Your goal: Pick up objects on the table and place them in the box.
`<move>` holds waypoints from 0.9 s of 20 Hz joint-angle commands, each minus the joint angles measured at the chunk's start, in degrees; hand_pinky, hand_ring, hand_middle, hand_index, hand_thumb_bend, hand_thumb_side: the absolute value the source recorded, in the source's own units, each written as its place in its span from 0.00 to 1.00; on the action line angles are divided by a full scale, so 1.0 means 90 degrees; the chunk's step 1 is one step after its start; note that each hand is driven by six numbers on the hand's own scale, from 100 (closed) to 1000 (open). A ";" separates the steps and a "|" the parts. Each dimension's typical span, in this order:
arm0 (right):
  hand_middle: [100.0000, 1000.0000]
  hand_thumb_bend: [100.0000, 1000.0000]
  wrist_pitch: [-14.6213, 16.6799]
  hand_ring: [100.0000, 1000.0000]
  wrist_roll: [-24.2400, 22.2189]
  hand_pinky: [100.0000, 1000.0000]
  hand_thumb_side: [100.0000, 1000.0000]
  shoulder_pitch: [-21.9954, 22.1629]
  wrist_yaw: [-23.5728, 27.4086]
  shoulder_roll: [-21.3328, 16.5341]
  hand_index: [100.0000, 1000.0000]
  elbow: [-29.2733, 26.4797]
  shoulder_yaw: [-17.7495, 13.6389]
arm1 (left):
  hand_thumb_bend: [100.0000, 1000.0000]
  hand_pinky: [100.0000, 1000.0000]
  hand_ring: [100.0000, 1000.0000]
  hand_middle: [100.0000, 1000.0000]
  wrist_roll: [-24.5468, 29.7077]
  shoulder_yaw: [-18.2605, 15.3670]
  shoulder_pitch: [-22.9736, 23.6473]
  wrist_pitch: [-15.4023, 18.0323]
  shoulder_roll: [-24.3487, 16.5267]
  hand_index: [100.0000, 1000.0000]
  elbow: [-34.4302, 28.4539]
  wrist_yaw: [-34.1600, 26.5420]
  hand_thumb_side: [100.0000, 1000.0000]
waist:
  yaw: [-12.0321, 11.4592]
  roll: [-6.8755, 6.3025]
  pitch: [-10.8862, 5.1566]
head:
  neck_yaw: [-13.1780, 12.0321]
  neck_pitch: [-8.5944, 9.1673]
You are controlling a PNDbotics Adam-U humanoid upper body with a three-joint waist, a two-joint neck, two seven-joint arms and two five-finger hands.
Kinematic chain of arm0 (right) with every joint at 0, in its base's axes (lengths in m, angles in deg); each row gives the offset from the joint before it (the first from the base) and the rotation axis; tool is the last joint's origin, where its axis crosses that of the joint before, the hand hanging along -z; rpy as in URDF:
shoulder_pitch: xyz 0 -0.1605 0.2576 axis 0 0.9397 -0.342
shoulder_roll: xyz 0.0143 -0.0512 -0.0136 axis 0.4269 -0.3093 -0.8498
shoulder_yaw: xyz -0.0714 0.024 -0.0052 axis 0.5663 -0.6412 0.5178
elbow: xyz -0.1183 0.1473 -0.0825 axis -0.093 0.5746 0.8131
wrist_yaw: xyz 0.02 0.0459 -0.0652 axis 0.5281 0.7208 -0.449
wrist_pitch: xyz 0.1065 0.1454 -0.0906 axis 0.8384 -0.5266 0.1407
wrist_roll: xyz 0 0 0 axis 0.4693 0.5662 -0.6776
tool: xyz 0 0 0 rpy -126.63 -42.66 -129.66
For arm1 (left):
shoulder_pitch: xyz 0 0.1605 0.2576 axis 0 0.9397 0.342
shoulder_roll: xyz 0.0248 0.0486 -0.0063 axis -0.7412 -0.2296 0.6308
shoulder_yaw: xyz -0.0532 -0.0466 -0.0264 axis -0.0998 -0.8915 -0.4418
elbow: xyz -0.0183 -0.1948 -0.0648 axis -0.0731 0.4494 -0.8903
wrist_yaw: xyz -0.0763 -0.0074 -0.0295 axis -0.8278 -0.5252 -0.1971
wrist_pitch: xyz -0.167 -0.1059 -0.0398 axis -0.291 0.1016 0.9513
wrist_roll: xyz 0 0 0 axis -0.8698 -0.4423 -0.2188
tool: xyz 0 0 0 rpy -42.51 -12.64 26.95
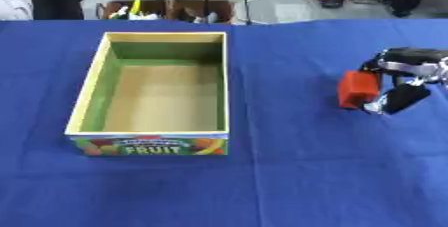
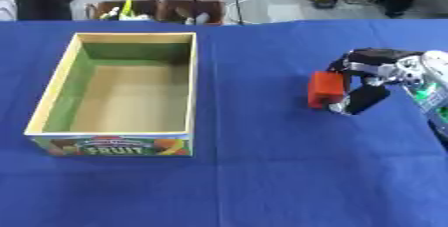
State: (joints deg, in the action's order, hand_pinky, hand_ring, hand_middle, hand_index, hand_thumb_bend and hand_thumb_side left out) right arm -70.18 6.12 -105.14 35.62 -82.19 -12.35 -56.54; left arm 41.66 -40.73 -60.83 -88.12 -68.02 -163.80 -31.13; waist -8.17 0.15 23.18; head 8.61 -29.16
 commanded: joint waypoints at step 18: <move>0.29 0.00 -0.0554 0.60 0.0223 0.37 0.45 -0.0686 0.0619 -0.0265 0.38 -0.1320 -0.0082 | 0.00 0.40 0.61 0.56 0.0023 0.0000 -0.0030 -0.0021 -0.0137 0.59 -0.0128 -0.0020 0.92 | 0.0028 0.0131 -0.0330 | -0.0060 -0.0008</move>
State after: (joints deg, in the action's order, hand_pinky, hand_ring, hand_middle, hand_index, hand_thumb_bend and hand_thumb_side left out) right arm -74.75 8.15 -110.19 40.90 -82.79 -22.77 -56.75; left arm 41.84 -40.71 -60.81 -88.29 -68.06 -163.80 -31.13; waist -7.90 1.35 21.63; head 8.15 -29.17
